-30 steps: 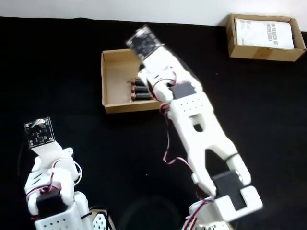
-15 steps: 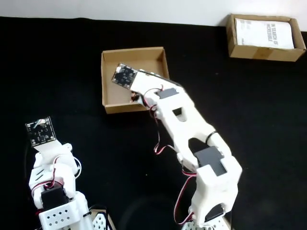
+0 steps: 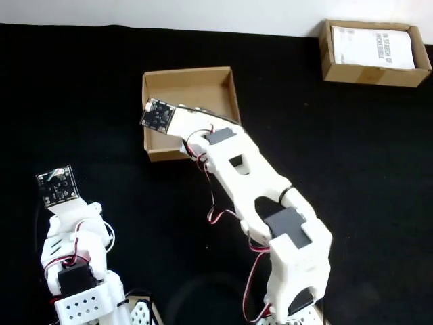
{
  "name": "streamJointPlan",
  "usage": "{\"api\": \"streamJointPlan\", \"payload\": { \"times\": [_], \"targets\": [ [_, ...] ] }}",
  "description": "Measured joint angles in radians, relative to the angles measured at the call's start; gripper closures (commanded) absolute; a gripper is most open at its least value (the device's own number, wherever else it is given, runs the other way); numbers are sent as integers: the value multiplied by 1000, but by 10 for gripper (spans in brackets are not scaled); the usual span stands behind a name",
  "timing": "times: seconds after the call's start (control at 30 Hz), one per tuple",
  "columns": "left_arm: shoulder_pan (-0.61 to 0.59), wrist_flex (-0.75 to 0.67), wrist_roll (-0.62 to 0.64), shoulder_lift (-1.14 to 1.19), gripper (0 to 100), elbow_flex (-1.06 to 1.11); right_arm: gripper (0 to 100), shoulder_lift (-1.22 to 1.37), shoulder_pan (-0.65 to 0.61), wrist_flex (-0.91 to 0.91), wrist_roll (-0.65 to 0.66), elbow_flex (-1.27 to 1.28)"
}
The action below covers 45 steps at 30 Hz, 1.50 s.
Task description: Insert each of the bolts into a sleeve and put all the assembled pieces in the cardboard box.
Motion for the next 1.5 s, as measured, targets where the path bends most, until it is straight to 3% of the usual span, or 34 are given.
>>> {"api": "streamJointPlan", "payload": {
  "times": [0.13, 0.37, 0.63, 0.83, 1.0, 1.23, 1.37, 1.5],
  "targets": [
    [0, 0, 0, 0, 991, 0, 815, -77, -2, 44, -25, 5],
    [0, 5, 0, 0, 991, 0, 994, -376, 48, 178, -288, 5],
    [0, 5, 0, 0, 991, 0, 988, -790, 104, 485, -519, 5],
    [0, 5, 0, 0, 991, 0, 988, -1092, 112, 710, -589, 23],
    [0, 5, 0, 0, 991, 0, 988, -1375, 114, 796, -618, 186],
    [66, 51, -3, 0, 991, 0, 988, -1877, 166, 801, -618, 582],
    [121, 83, -3, 0, 991, 0, 988, -2117, 321, 704, -586, 888],
    [210, 141, -5, 0, 991, 0, 988, -2131, 485, 491, -514, 1172]
  ]
}}
